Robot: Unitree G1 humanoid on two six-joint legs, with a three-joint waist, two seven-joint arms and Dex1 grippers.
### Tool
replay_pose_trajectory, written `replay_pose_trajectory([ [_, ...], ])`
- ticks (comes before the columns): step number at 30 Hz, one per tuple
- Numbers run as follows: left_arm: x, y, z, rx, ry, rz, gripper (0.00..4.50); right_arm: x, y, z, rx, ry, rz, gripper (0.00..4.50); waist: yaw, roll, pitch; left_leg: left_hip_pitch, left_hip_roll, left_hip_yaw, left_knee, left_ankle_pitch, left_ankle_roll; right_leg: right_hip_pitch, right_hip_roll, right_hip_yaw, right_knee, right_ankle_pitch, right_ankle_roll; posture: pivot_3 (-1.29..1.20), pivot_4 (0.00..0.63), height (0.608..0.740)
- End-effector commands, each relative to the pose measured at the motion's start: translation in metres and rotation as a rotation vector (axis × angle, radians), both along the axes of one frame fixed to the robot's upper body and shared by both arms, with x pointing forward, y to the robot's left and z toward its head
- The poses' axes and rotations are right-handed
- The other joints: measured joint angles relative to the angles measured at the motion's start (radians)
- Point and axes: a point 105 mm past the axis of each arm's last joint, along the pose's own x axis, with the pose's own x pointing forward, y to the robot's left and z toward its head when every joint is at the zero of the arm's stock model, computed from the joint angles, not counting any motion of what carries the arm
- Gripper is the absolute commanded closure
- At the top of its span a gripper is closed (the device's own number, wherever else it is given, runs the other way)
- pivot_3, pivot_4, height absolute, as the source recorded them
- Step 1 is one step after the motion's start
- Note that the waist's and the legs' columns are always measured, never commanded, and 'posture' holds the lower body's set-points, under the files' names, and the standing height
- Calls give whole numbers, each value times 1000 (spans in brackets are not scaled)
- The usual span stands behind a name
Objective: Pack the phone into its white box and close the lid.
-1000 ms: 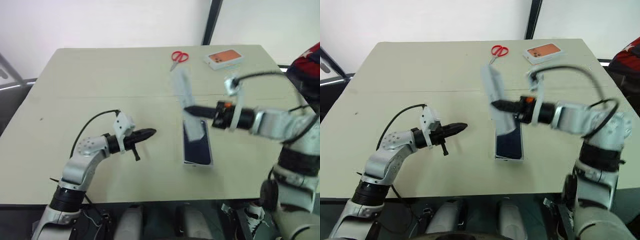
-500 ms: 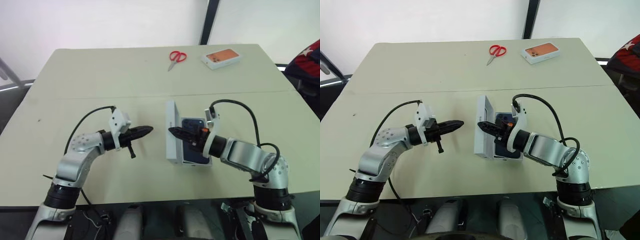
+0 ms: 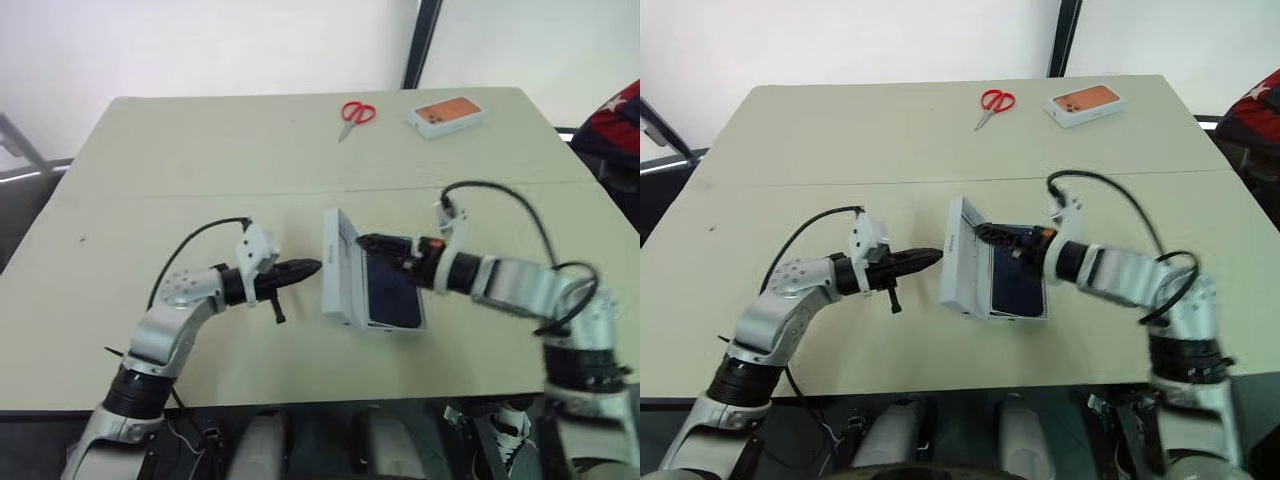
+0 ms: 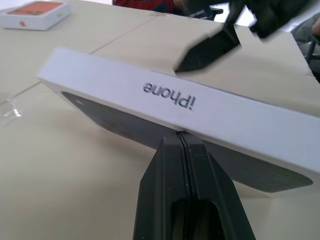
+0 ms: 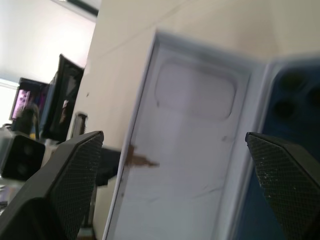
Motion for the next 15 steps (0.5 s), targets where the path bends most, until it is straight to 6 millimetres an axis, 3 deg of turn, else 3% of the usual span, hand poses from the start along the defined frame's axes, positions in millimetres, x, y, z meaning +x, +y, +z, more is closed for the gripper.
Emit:
replay_pose_trajectory([
  [1,1,-16,8,-1,-56,-24,4500,0,-8,20,-44,-83,29,31,-2,0,0,0,1,0,0,0,0,0,1,0,0,0,0,0,150,740],
  [4,1,-35,6,-8,-54,-60,4500,6,-24,23,-173,-143,6,31,-3,0,0,0,1,0,0,0,0,0,2,0,0,0,0,0,150,740],
  [9,-4,-64,7,-28,-51,-133,4500,9,-47,-1,-461,-194,-6,31,0,0,0,0,1,1,0,0,1,0,1,0,-1,0,0,0,150,740],
  [15,3,-68,20,-74,-62,-110,4500,12,-68,-19,-548,-223,-36,31,-1,0,0,0,1,0,0,0,1,0,1,0,0,0,0,0,150,740],
])
